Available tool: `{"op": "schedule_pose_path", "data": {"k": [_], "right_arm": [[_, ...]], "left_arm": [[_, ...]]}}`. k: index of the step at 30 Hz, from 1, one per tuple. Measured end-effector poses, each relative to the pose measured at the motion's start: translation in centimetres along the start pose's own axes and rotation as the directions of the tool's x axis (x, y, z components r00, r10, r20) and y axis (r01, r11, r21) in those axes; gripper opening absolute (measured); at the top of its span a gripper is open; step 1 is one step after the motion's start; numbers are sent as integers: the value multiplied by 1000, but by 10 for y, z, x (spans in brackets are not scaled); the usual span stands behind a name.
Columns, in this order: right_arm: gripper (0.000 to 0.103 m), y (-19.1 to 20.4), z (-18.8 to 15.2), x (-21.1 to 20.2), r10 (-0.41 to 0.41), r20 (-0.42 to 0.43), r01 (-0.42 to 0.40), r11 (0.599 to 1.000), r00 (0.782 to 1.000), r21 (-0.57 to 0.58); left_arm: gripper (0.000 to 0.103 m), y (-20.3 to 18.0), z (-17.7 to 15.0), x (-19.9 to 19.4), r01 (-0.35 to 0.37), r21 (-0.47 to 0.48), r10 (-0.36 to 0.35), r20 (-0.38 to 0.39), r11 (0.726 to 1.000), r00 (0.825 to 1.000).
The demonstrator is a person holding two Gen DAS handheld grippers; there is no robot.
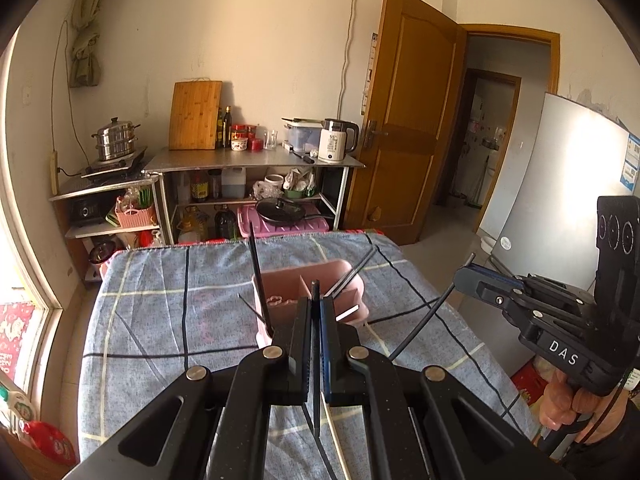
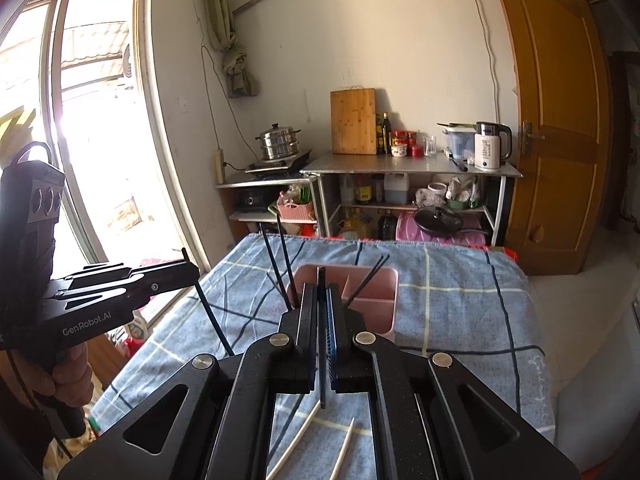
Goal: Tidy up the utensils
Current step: 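Lift the left tool's chopstick over the pink basket while the right tool carries its chopstick there, then lower the left tool's chopstick into the basket while the right tool lowers its own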
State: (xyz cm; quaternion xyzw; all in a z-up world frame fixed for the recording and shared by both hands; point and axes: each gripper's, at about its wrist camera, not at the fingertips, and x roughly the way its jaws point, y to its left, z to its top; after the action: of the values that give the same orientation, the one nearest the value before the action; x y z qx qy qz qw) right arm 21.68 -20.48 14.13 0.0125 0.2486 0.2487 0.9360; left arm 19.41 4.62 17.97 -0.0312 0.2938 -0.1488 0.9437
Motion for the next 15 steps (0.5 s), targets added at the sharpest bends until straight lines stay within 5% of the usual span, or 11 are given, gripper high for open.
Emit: {"op": "schedule_pose_path", "data": {"k": [15], "right_arm": [[4, 3, 58, 15, 5, 81, -5, 1000, 997, 1]], "left_arm": [[4, 10, 80, 9, -39, -1, 39, 73, 999, 997]]}}
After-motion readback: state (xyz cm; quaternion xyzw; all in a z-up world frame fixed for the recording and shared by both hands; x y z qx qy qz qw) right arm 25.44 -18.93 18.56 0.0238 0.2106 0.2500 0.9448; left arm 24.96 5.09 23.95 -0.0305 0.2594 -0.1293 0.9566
